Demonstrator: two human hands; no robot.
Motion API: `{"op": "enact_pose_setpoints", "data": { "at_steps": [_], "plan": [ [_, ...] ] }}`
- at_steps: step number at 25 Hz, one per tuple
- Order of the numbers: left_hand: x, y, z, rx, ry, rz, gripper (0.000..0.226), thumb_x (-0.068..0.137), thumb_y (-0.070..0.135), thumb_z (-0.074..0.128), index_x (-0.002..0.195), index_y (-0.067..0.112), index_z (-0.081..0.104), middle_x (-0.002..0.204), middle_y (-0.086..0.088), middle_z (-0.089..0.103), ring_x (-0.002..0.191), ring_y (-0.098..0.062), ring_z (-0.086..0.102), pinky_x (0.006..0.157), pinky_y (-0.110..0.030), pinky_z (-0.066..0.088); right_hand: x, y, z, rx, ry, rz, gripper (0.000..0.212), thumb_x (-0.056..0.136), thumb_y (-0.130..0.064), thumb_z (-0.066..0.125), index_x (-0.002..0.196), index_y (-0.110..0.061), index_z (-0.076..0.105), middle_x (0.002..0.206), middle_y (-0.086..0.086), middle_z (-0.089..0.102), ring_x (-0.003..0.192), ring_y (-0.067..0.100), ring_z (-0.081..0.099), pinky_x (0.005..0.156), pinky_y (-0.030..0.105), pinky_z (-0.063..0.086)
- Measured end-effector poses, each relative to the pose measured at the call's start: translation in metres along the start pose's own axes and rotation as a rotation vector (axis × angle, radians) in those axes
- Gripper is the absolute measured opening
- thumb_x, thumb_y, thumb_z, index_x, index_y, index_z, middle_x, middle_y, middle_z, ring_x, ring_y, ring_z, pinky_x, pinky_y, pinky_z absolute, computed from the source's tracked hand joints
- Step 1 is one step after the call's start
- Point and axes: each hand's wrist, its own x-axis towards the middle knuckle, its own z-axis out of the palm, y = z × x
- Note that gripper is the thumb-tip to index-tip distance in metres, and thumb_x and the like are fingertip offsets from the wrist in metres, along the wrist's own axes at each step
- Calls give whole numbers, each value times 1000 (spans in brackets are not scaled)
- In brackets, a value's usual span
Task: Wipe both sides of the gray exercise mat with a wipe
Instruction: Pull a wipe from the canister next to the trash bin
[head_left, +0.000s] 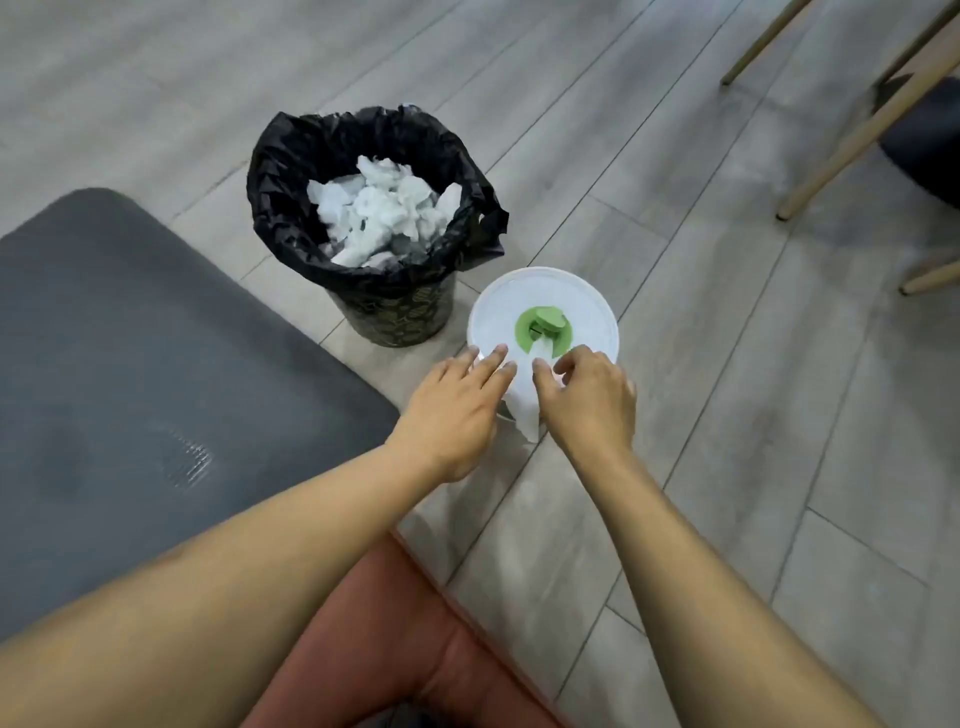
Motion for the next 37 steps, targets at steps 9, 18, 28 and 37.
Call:
{"op": "enact_pose_setpoints", "data": {
  "at_steps": [9, 18, 28, 37],
  "plan": [
    [41, -7, 31, -36, -90, -89, 68, 108, 22, 29, 162, 24, -12, 168, 8, -20, 156, -19, -17, 126, -37, 2, 55, -9, 23, -114, -173, 113, 25, 89, -34, 52, 89, -13, 66, 92, 6, 68, 92, 31, 62, 88, 39, 44],
    [44, 1, 26, -5, -172, -155, 68, 109, 29, 28, 160, 27, -17, 166, 10, -25, 155, -17, -21, 125, -39, 3, 42, -2, -44, 716, -403, 369, 39, 74, -33, 58, 76, 6, 62, 67, 7, 52, 65, 18, 47, 64, 32, 39],
    [50, 0, 15, -25, -287, -163, 72, 106, 20, 32, 161, 28, -14, 167, 12, -22, 156, -18, -16, 124, -47, 15, -53, 6, -114, 751, -694, 283, 18, 85, -11, 57, 73, 2, 58, 62, 9, 50, 53, 10, 40, 50, 18, 33],
    [22, 39, -30, -875, -148, -659, 40, 103, 45, 49, 104, 10, 67, 103, -15, 70, 97, -35, 66, 85, -42, 50, -85, 4, -94, 748, -706, 169, 11, 85, -12, 66, 74, -8, 65, 63, -5, 58, 59, 6, 50, 56, 19, 40]
  ]
}}
